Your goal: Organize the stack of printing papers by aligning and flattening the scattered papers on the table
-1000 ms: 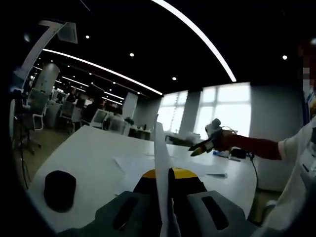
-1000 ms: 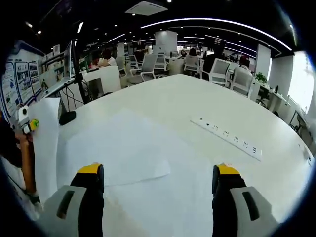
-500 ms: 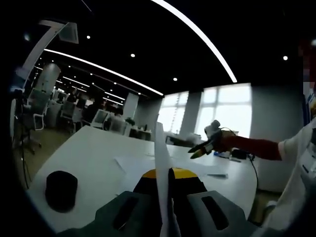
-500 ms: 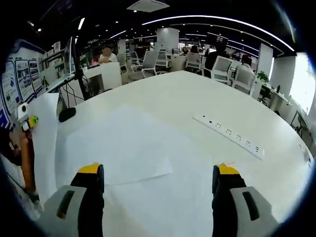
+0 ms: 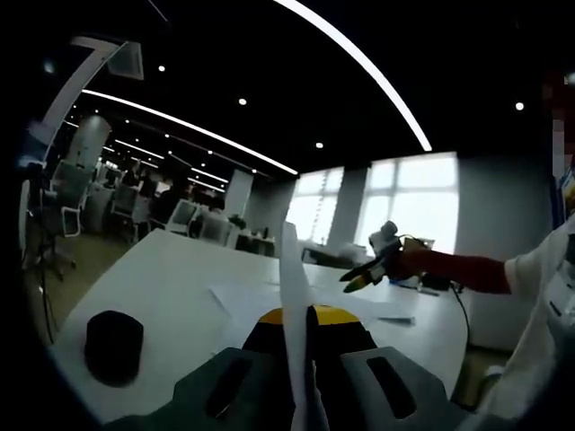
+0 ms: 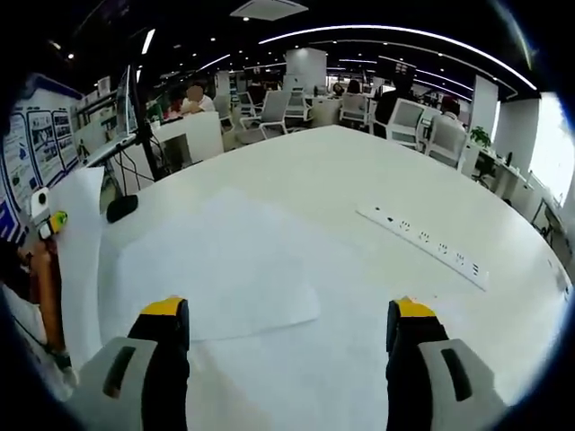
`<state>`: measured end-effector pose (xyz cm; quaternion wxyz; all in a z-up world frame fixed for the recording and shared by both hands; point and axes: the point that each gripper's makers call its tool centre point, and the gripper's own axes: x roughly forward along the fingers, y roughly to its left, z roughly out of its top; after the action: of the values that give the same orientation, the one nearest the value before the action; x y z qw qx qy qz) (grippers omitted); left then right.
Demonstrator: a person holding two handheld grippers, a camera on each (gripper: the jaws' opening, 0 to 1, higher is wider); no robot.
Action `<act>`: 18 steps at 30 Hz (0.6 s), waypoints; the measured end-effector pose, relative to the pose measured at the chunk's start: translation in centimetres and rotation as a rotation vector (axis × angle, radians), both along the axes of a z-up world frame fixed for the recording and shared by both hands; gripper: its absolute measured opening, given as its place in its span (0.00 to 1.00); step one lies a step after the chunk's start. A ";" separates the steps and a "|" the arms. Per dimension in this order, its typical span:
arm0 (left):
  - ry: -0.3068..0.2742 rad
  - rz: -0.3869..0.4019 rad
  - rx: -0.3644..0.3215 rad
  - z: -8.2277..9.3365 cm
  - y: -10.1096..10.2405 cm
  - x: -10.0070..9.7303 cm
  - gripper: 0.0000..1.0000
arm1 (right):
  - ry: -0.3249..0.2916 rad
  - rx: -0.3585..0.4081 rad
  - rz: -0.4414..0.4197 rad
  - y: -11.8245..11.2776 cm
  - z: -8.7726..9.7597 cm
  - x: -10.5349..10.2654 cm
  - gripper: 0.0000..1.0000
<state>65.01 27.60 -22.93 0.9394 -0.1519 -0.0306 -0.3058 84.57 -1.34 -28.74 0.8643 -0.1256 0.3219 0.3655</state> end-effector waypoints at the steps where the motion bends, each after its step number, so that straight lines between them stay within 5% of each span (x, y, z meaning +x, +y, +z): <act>1: 0.000 0.000 0.000 0.0 0.0 0.0 0.06 | 0.001 0.000 0.002 0.1 -0.1 0.1 0.86; 18: 0.001 0.004 -0.002 -0.1 0.2 0.0 0.06 | 0.020 0.015 0.012 1.0 -1.1 0.7 0.87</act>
<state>65.03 27.79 -23.01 0.9399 -0.1528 -0.0306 -0.3039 85.27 -0.35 -29.80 0.8597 -0.1176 0.3268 0.3745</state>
